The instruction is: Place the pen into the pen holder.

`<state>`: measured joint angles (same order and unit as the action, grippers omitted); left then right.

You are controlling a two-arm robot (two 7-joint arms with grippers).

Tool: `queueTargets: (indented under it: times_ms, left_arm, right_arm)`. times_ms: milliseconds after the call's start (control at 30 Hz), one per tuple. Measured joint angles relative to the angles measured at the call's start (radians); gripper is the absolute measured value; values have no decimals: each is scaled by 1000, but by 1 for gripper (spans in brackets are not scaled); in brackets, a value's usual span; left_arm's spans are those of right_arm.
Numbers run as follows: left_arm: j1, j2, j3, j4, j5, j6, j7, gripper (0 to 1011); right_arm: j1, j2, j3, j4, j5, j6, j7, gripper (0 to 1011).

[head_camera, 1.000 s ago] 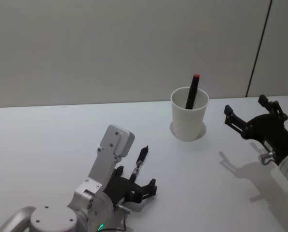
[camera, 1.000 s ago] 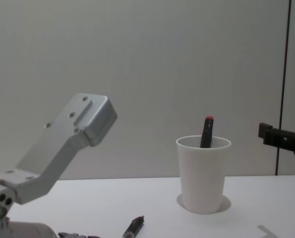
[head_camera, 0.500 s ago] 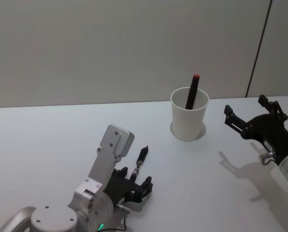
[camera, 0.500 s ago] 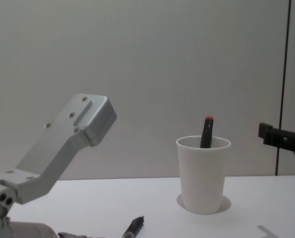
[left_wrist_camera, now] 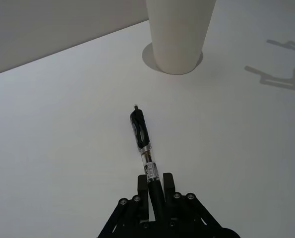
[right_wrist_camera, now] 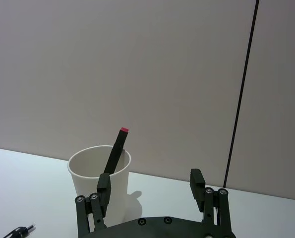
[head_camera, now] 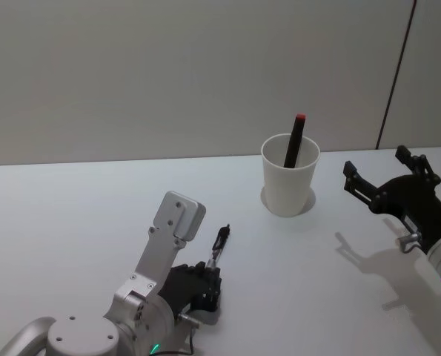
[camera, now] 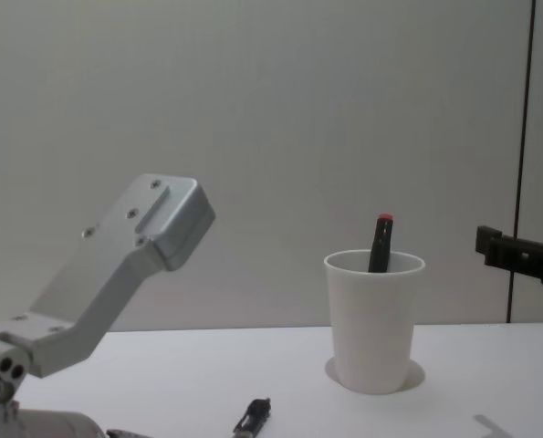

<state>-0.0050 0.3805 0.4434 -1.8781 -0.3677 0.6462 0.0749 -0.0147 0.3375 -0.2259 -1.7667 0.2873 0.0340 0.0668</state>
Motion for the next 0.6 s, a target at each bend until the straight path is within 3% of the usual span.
queueTargets:
  times_ms: [33,133,600]
  left_arm:
    - [0,0,0,0,0,0,0,187]
    - [0,0,0,0,0,1,1,132]
    - [0,0,0,0,0,1,1,126]
  right_arm:
    - [0,0,0,0,0,0,0,1001]
    - [0,0,0,0,0,0,0,1001]
    - [0,0,0,0,0,0,0,1001]
